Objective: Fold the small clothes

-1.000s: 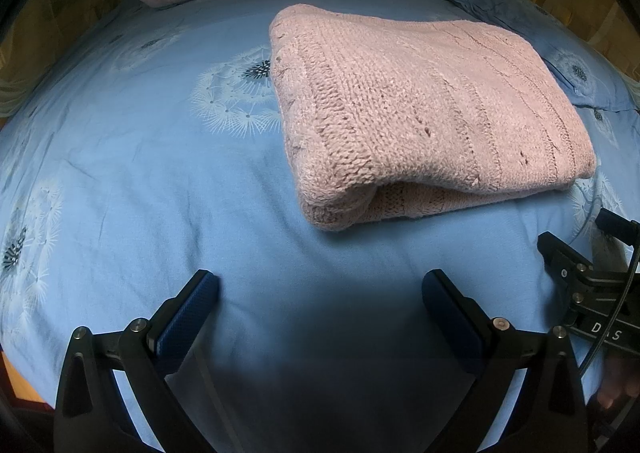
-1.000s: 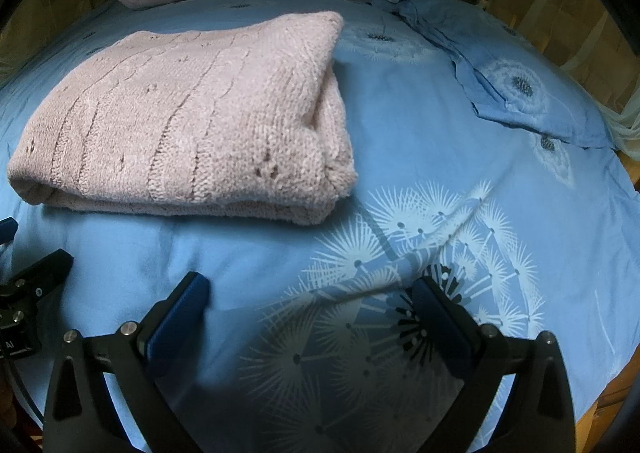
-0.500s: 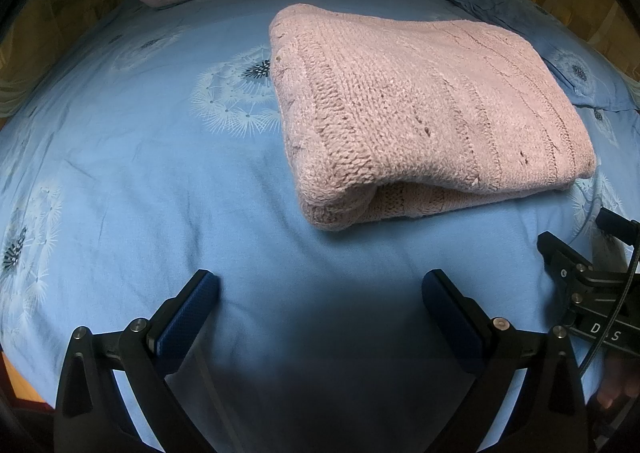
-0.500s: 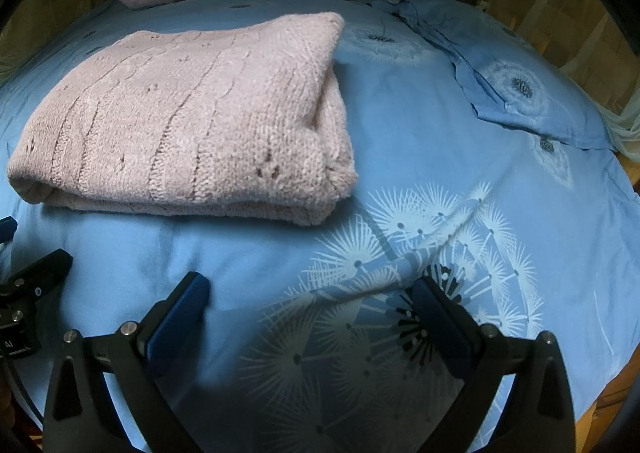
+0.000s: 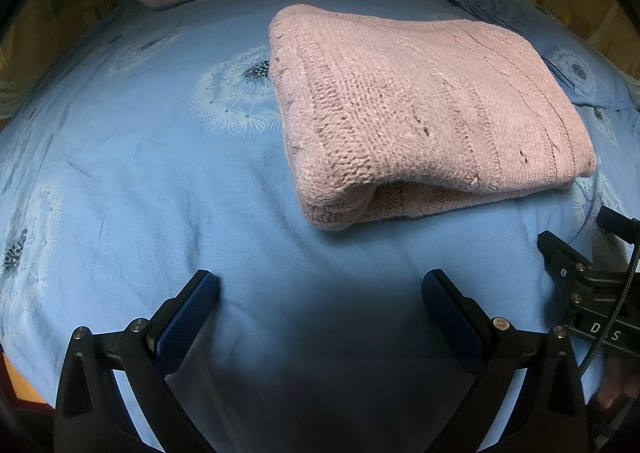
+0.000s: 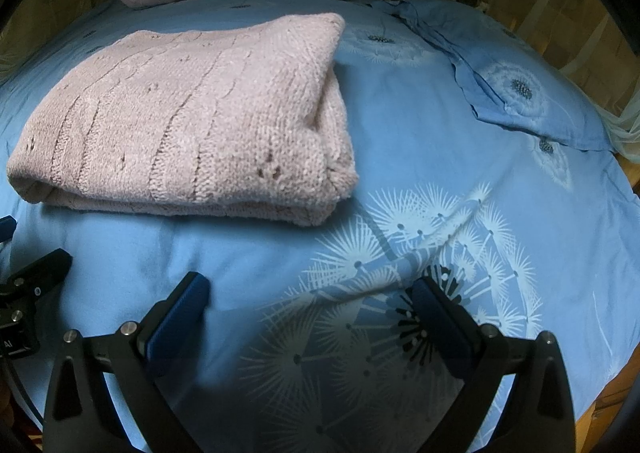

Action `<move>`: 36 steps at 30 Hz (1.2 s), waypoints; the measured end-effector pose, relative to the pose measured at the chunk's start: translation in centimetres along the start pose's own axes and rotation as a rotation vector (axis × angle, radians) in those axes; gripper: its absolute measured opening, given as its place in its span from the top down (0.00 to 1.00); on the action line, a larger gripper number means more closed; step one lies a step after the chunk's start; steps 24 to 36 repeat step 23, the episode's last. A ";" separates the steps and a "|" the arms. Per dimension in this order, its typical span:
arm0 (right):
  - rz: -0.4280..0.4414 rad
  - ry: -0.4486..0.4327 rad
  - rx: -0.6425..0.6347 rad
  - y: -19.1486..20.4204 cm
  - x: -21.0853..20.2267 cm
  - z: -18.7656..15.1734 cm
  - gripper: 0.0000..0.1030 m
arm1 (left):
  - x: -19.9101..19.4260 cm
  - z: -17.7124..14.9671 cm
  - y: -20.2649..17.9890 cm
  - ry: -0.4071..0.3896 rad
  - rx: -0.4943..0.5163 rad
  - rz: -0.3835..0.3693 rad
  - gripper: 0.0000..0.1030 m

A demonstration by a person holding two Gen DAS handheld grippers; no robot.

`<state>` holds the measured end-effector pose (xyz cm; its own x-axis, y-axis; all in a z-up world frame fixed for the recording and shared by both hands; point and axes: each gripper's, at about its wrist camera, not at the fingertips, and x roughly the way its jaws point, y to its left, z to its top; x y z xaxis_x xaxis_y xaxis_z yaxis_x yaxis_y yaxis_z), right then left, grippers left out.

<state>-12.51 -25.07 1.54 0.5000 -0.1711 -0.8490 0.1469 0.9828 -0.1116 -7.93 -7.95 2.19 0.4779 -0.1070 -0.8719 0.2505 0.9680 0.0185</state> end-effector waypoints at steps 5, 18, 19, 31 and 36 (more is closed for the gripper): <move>-0.002 -0.001 0.000 0.0 0.0 0.0 0.00 | 0.0 0.0 0.0 -0.001 0.001 0.001 0.15; -0.005 -0.002 0.000 0.0 0.0 0.0 0.00 | -0.1 -0.2 -0.1 -0.003 0.005 0.000 0.15; -0.005 -0.002 0.000 0.1 0.0 0.0 0.00 | -0.1 -0.2 0.0 -0.002 0.003 -0.001 0.15; -0.005 -0.002 0.000 0.1 0.0 0.0 0.00 | -0.2 -0.3 -0.1 0.005 -0.007 -0.006 0.15; -0.005 -0.002 0.000 0.1 0.0 0.0 0.00 | -0.2 -0.3 -0.1 0.005 -0.007 -0.006 0.15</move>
